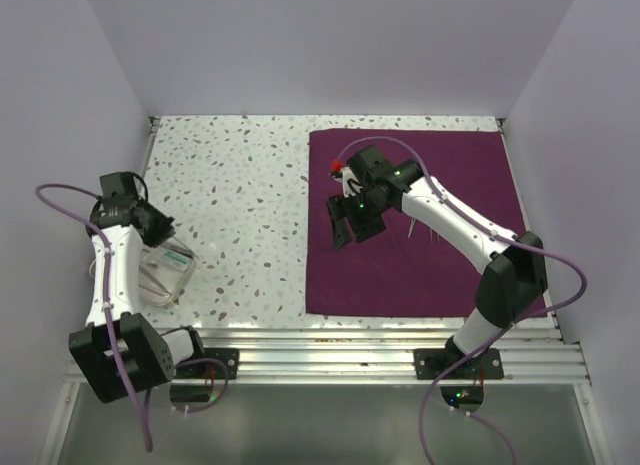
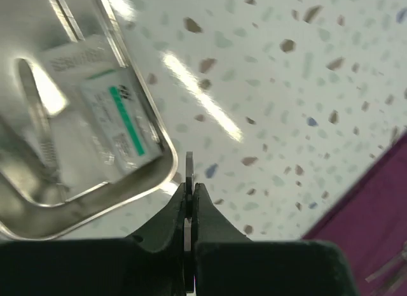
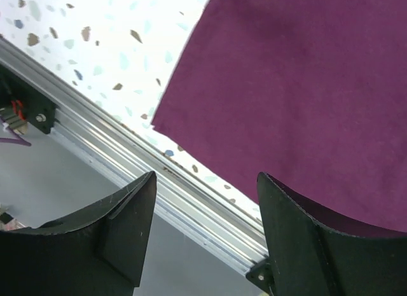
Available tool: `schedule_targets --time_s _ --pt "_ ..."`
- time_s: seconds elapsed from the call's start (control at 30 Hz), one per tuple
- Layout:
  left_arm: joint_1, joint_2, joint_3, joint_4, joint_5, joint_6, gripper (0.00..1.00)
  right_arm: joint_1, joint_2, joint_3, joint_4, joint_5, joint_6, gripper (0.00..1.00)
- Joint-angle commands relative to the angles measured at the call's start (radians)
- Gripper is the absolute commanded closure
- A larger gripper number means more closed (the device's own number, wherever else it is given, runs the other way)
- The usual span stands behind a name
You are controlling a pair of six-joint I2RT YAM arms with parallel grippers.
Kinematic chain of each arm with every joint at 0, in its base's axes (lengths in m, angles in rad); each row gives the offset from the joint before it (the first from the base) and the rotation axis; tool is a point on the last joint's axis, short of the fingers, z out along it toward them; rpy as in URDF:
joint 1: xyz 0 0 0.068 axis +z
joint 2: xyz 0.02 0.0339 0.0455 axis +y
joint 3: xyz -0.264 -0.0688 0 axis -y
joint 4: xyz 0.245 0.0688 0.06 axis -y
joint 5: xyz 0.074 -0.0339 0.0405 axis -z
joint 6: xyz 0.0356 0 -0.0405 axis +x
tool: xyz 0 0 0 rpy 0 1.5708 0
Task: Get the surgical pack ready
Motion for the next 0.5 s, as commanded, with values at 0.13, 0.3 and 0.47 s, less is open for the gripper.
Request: schedule_targets --time_s 0.13,0.3,0.47 --pt "0.214 0.102 0.026 -0.075 -0.233 0.223 1.0 -0.042 -0.044 -0.054 -0.033 0.004 -0.047 0.32" --pt "0.325 0.229 0.025 0.01 -0.165 0.248 1.0 -0.088 -0.034 -0.067 -0.033 0.008 -0.051 0.32" --pt "0.351 0.326 0.069 0.022 -0.145 0.262 0.91 -0.134 -0.001 -0.054 -0.028 0.032 -0.036 0.32"
